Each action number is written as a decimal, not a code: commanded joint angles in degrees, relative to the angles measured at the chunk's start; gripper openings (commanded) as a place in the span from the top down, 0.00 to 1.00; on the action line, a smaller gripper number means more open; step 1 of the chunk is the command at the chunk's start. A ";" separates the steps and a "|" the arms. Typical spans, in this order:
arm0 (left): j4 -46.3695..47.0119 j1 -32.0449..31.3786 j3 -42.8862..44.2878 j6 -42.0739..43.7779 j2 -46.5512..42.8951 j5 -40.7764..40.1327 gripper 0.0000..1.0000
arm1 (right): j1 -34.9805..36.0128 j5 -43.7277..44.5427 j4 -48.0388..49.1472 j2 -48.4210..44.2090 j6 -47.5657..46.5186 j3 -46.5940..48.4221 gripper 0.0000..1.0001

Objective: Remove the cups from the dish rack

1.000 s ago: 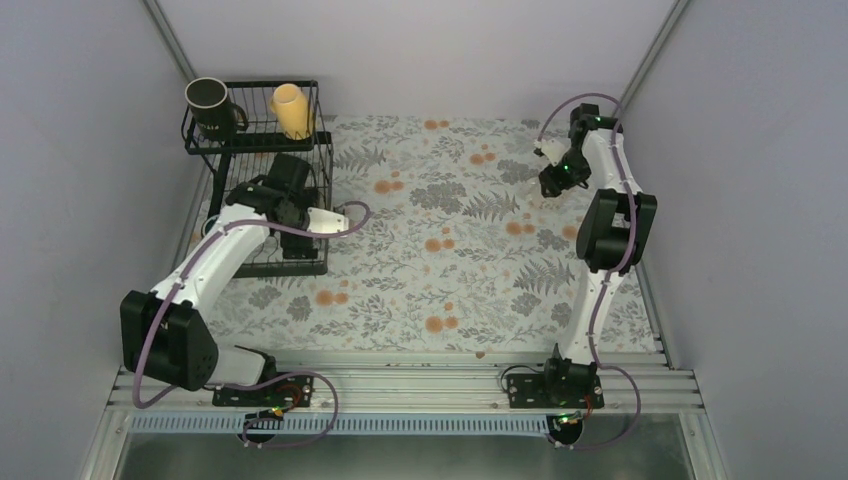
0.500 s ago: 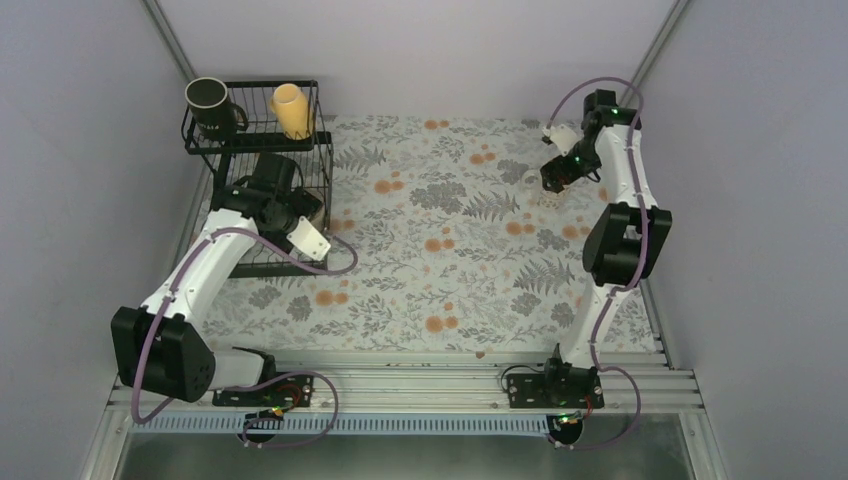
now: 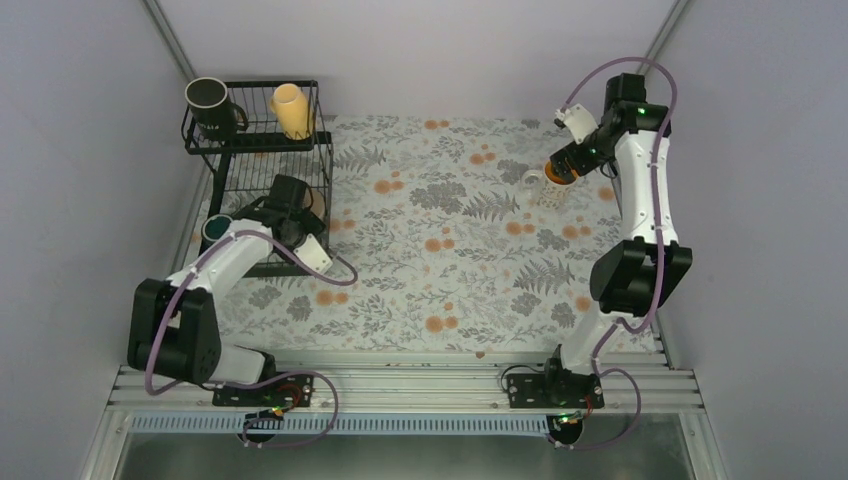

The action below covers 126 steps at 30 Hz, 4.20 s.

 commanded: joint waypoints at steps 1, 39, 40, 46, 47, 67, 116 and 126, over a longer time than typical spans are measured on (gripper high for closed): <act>8.68 0.13 -1.46 16.76 2.94 -0.51 0.29 | -0.61 -1.84 -0.88 -1.57 -0.58 -1.48 0.00; -17.38 -3.41 25.43 -6.68 5.56 6.64 0.98 | 0.87 -14.72 -0.88 -4.01 1.15 -4.42 0.00; -19.40 -4.45 27.55 -8.50 5.08 8.92 0.98 | 1.32 -16.00 -0.88 -4.73 1.12 -4.70 0.00; -27.39 -9.44 42.99 -23.42 6.03 26.86 0.98 | 4.68 -27.50 -0.87 -7.94 1.54 -5.90 0.00; -27.57 -10.56 45.29 -25.93 6.48 29.32 0.98 | 5.31 -30.18 -0.88 -8.24 1.70 -5.86 0.00; 24.18 -14.58 50.87 -84.66 13.88 68.47 0.98 | 10.99 -52.42 8.61 -5.97 3.53 -2.43 0.00; 12.88 -10.35 57.38 -76.77 21.59 80.29 0.00 | 18.26 -54.51 15.70 -6.46 13.27 -0.31 0.97; -16.82 -6.04 61.16 -51.74 16.21 53.03 0.00 | 17.30 -29.84 1.25 -4.37 4.47 1.61 0.97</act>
